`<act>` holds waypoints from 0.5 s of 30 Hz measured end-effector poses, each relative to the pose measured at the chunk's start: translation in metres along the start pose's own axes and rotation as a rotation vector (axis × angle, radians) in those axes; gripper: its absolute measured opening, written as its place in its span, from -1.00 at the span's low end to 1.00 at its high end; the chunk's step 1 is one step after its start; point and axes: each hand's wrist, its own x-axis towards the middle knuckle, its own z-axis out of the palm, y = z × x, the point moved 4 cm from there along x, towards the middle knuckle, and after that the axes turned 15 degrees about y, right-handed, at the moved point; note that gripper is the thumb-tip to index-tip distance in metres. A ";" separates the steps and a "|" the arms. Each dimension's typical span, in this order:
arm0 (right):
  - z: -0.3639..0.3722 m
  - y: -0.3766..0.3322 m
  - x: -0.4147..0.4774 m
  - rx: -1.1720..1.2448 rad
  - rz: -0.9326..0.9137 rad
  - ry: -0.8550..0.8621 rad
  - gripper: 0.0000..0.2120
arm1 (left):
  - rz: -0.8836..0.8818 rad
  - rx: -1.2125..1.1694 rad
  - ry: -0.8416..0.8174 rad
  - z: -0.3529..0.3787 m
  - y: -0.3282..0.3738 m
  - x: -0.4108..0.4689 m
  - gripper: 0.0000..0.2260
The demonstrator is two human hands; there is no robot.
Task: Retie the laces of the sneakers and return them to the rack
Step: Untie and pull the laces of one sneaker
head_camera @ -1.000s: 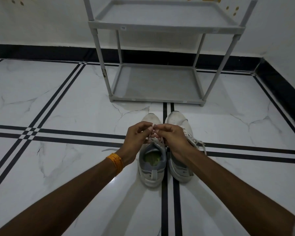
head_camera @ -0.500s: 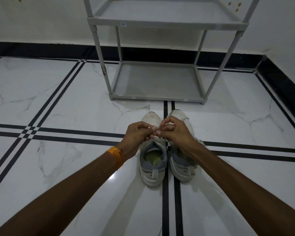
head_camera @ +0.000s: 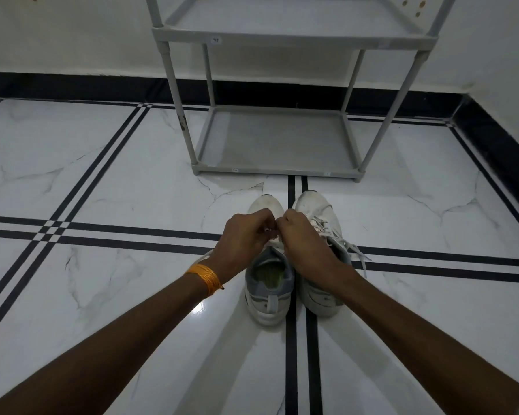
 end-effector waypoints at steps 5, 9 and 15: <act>-0.008 0.009 0.010 0.230 0.218 -0.091 -0.80 | 0.142 0.179 -0.023 0.000 0.001 -0.001 -0.83; -0.012 0.013 0.004 0.315 0.252 -0.044 -0.79 | 0.061 0.180 -0.142 0.001 -0.001 0.013 -0.85; -0.018 0.013 0.001 0.045 0.100 0.175 -0.73 | -0.638 -0.355 -0.403 0.000 -0.022 0.016 -0.80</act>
